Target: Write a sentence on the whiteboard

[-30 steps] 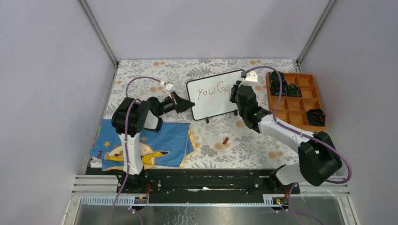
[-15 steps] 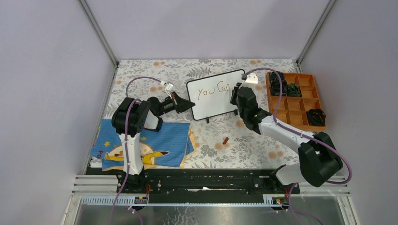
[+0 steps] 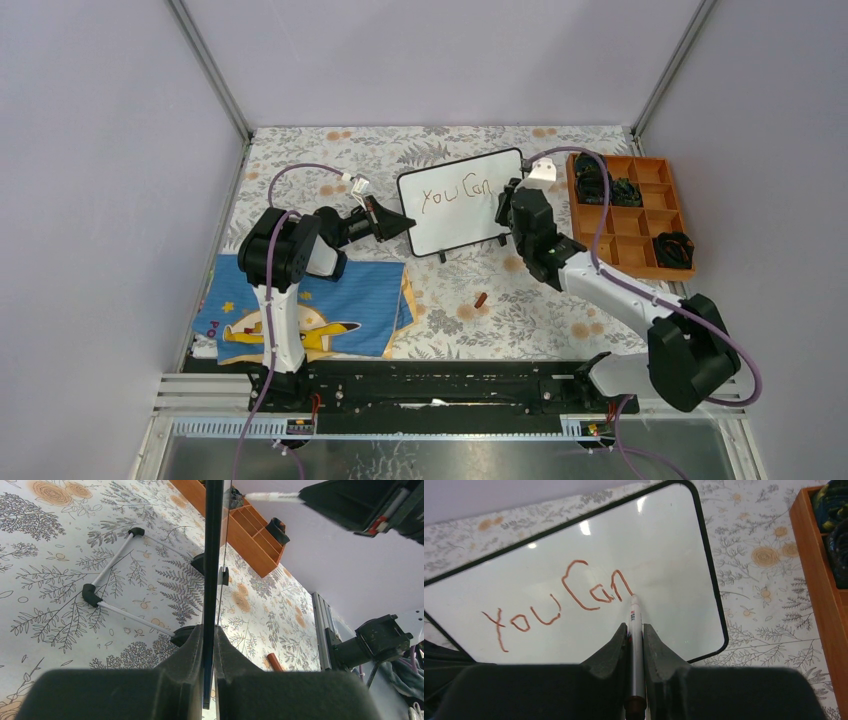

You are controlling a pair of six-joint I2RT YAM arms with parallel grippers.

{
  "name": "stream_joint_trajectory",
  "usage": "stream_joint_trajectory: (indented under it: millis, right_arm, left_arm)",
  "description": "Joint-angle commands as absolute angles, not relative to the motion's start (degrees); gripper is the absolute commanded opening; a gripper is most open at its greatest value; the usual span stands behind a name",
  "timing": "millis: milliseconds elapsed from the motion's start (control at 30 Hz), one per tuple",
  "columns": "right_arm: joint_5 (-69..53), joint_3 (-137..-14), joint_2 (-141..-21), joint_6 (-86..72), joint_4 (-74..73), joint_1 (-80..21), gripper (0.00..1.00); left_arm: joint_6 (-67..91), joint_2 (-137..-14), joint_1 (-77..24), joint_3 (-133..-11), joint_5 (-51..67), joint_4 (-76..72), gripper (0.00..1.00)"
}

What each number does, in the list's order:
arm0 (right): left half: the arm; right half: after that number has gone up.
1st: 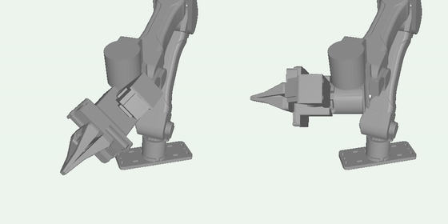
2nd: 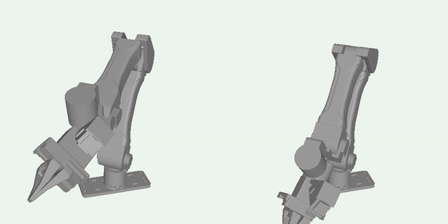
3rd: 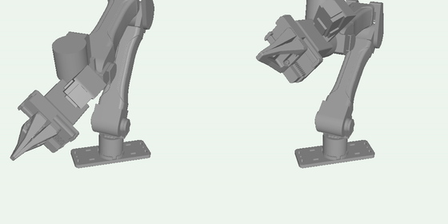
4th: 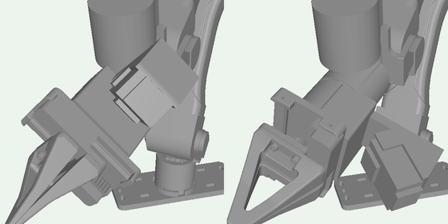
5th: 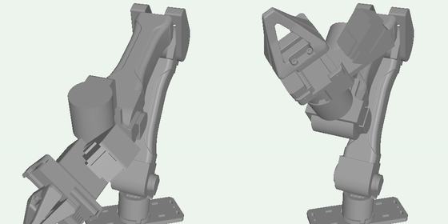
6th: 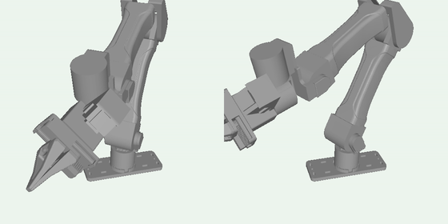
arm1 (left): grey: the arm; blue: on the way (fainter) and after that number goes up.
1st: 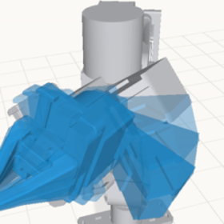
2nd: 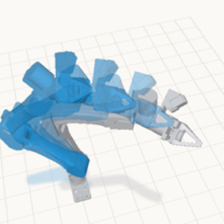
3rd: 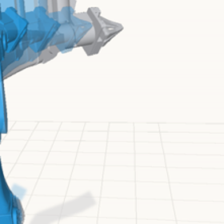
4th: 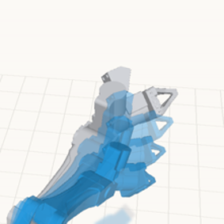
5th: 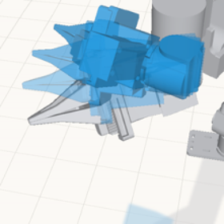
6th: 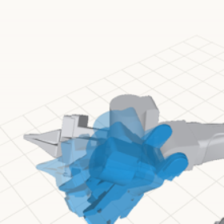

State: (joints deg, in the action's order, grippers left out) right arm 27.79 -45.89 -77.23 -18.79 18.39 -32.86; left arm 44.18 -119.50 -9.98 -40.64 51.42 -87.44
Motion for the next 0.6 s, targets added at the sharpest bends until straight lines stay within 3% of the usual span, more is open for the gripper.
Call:
stream_joint_trajectory:
  millis: [0,333,567]
  right_arm:
    - [27.7,-46.3,-70.4,-19.0,20.3,-33.1,0.00]
    - [30.9,-40.2,-63.5,-7.7,27.3,-48.2,0.00]
    - [31.0,-32.9,-64.5,-11.0,31.2,-53.1,0.00]
  left_arm:
    - [42.9,-118.3,-10.2,-39.7,51.4,-87.0,0.00]
    - [42.8,-118.4,-10.2,-39.7,51.6,-86.8,0.00]
    - [42.6,-118.4,-10.2,-39.6,51.6,-86.7,0.00]
